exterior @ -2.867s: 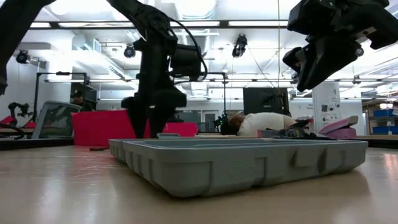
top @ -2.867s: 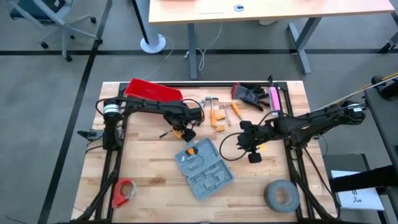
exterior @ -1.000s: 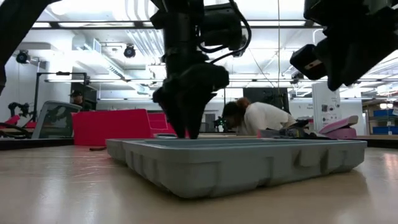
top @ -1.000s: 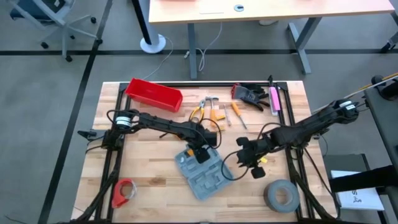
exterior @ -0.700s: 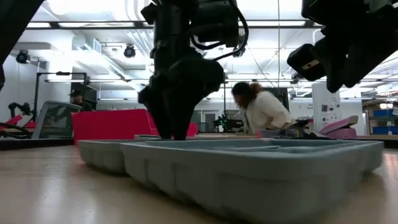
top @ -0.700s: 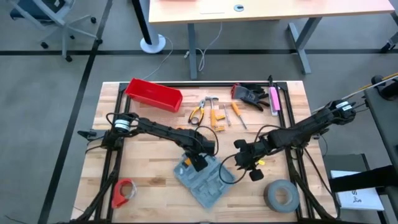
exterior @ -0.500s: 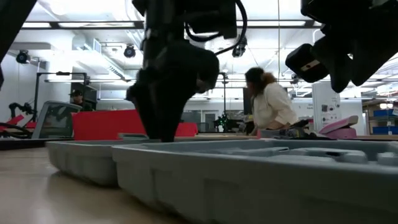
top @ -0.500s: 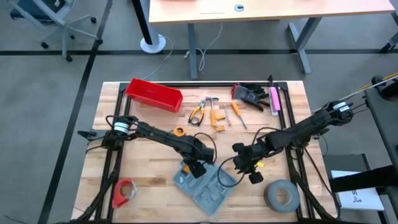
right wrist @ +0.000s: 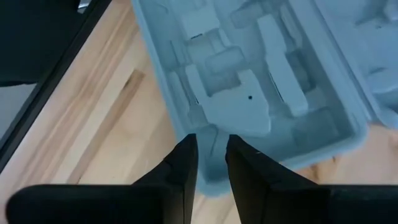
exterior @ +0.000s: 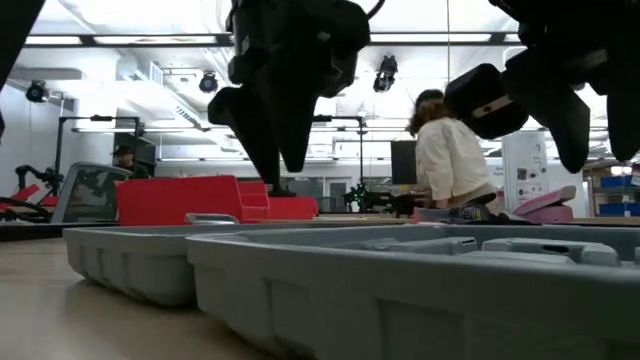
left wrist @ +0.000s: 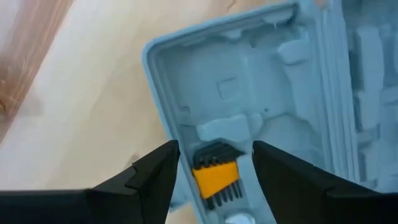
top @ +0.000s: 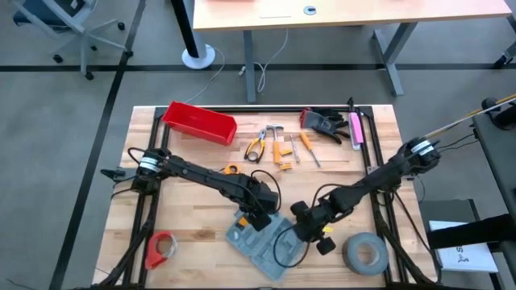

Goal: Prefit tool cases
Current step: Remove the yellow hex set from the prefit tool case to the table

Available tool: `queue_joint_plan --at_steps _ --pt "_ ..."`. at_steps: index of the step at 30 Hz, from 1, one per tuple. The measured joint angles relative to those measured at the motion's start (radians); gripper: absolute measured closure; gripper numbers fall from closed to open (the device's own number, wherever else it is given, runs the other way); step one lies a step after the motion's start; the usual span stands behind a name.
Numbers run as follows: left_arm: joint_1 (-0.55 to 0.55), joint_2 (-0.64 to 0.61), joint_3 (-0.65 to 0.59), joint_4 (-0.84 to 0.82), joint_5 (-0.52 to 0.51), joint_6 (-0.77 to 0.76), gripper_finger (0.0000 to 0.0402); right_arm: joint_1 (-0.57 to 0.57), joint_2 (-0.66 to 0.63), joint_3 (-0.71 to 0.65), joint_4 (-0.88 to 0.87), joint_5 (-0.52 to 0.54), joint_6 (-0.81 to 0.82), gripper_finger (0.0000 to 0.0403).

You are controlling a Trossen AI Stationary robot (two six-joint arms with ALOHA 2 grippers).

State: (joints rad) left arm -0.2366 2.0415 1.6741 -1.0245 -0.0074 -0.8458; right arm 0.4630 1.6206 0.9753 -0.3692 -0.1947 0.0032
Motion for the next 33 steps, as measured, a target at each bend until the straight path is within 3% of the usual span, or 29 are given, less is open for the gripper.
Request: queue_joint_plan --at_steps 9,17,22,33 --pt "-0.057 -0.003 0.0 0.001 -0.052 -0.008 0.0192 0.006 0.043 -0.048 0.123 0.013 -0.002 0.0341" --pt "-0.085 -0.003 -0.01 -0.013 -0.055 -0.061 0.0205 -0.004 0.053 -0.088 0.123 0.066 0.001 0.0353" --pt "-0.104 -0.003 -0.017 -0.013 -0.044 -0.088 0.0211 -0.032 0.051 -0.11 0.128 0.115 0.004 0.0346" --pt "-0.13 -0.004 -0.028 -0.009 -0.04 -0.135 0.0214 -0.156 0.05 -0.12 0.108 0.115 -0.056 0.0347"
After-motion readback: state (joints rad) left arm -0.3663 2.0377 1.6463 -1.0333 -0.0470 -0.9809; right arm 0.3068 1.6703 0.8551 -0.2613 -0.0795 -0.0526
